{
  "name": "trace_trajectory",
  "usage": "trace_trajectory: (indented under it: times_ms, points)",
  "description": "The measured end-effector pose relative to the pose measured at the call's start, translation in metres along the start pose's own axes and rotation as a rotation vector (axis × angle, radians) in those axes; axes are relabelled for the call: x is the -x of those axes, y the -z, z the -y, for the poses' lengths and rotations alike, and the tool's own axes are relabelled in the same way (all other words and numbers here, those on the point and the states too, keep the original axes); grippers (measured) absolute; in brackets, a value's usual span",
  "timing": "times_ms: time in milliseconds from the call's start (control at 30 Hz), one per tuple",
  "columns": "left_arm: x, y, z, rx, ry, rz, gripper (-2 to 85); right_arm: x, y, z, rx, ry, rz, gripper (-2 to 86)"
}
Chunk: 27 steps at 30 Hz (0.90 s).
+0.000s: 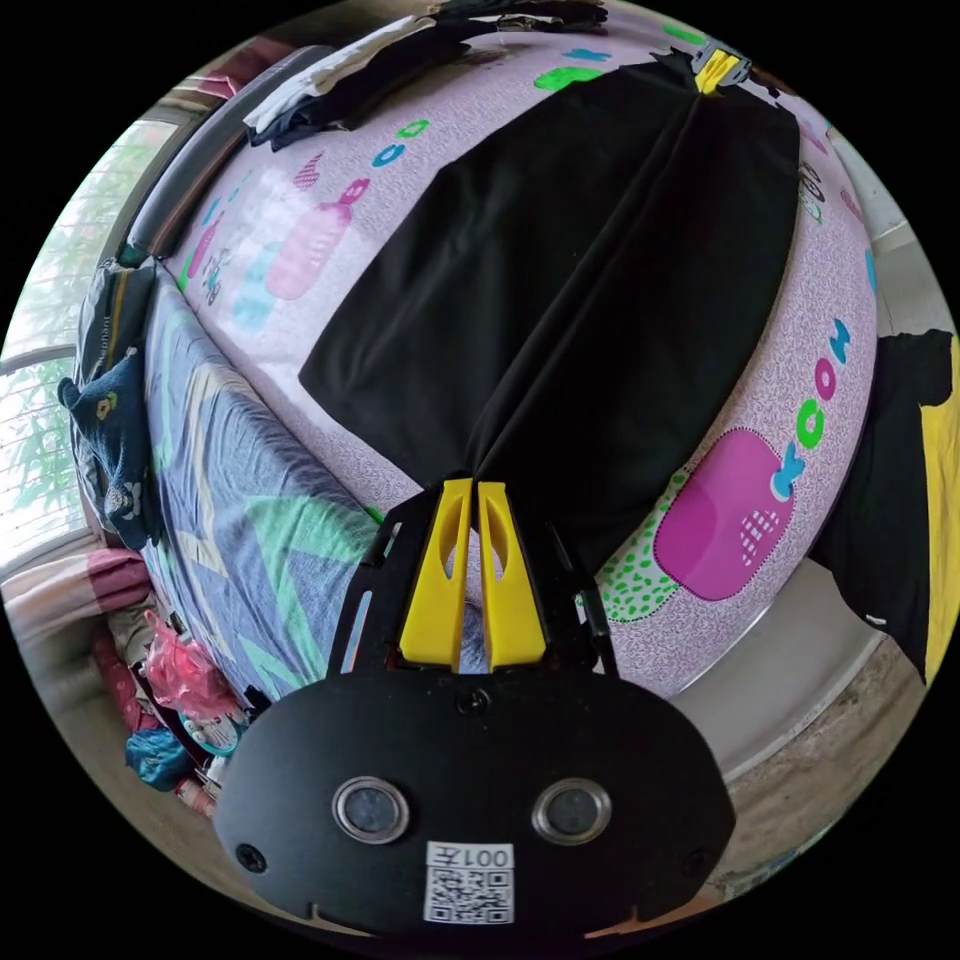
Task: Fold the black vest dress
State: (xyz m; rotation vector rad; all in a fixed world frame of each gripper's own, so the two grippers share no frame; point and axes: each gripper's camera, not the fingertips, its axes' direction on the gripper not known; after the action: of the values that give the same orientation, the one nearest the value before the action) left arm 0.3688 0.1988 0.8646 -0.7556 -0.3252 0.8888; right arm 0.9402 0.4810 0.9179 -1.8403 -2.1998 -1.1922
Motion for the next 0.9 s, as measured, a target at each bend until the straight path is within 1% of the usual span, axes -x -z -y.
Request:
trace_trajectory:
  times_ms: [200,267,433,633,900]
  points:
    - [0.009,0.002,0.007,-0.016,0.0,-0.024,-1.6,-0.001,0.011,-0.015,-0.01,0.008,0.004,0.2]
    - [0.01,-0.004,0.011,0.007,-0.027,-0.061,-1.6,-0.004,0.009,-0.019,-0.004,-0.004,0.015,0.2]
    - [0.015,-0.003,0.019,0.026,-0.056,-0.077,-1.6,-0.003,0.017,-0.026,-0.017,-0.003,-0.001,0.2]
    - [0.013,-0.024,0.031,0.07,-0.099,-0.14,-1.6,-0.01,0.01,-0.037,-0.002,-0.039,0.04,0.3]
    - [0.029,-0.041,0.038,0.083,-0.024,-0.161,-1.3,-0.019,0.022,-0.045,-0.019,-0.052,0.051,0.6]
